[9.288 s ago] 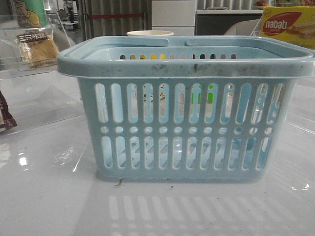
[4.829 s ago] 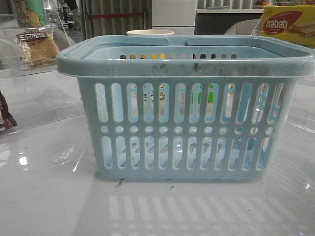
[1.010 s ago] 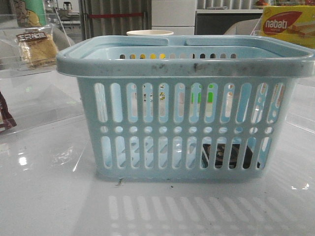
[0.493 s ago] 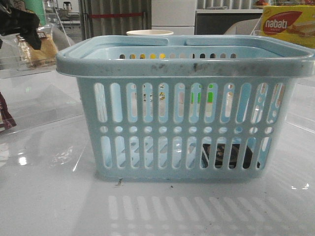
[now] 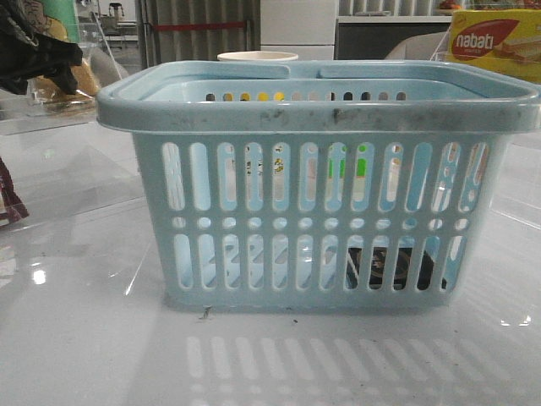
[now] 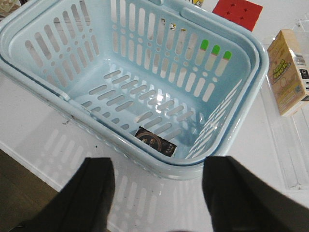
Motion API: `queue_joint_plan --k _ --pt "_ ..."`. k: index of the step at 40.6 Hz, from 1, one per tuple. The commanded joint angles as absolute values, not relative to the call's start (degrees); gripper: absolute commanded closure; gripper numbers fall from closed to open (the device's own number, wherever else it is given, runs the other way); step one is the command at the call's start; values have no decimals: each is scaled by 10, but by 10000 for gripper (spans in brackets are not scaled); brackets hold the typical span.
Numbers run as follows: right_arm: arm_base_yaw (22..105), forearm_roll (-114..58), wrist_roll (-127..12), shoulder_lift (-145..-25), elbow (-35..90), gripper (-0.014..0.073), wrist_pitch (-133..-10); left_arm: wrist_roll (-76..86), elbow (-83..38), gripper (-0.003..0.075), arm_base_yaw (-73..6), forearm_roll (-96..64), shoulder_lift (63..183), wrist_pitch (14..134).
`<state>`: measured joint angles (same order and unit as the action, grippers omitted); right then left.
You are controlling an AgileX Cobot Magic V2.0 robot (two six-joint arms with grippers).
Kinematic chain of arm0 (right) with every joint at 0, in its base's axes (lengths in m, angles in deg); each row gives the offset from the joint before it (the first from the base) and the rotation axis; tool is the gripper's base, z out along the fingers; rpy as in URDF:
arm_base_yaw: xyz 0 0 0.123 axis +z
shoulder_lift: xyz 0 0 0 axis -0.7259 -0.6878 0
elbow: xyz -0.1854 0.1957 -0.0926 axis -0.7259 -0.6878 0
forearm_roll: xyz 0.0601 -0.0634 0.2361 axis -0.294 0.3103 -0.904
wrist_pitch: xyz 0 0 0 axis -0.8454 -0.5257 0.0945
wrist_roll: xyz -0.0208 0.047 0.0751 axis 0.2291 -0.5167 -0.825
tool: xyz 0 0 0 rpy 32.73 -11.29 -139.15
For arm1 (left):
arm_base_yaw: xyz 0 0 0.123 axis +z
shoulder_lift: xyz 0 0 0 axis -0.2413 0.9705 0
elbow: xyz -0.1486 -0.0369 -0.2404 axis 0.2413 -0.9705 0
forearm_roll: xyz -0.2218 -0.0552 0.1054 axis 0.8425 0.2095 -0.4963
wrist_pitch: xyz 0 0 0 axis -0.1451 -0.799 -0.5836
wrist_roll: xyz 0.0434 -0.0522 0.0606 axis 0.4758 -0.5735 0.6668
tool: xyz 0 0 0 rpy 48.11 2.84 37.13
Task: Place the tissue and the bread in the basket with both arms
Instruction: 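Grasp the bagged bread bun on the acrylic shelf with the left gripper, then lift the bread bun with the left gripper and carry it over the basket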
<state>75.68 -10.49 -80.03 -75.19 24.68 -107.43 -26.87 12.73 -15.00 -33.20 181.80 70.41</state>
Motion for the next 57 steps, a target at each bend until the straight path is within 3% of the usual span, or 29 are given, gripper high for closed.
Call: queue_joint_plan --k 1,8,18,41,57 --pt "756 -103 -794 -748 261 85 -1040 -272 148 407 -150 -326 1784 748" --pt "756 -103 -794 -748 261 85 -1040 -272 148 528 -150 -326 1784 746" --pt "756 -103 -794 -748 261 85 -1040 -272 150 627 -150 -326 1755 691" --pt "756 -103 -794 -748 261 85 -1040 -272 151 629 -160 -301 1588 534" --pt "756 -103 -794 -748 261 85 -1040 -180 151 630 -291 -299 1502 368"
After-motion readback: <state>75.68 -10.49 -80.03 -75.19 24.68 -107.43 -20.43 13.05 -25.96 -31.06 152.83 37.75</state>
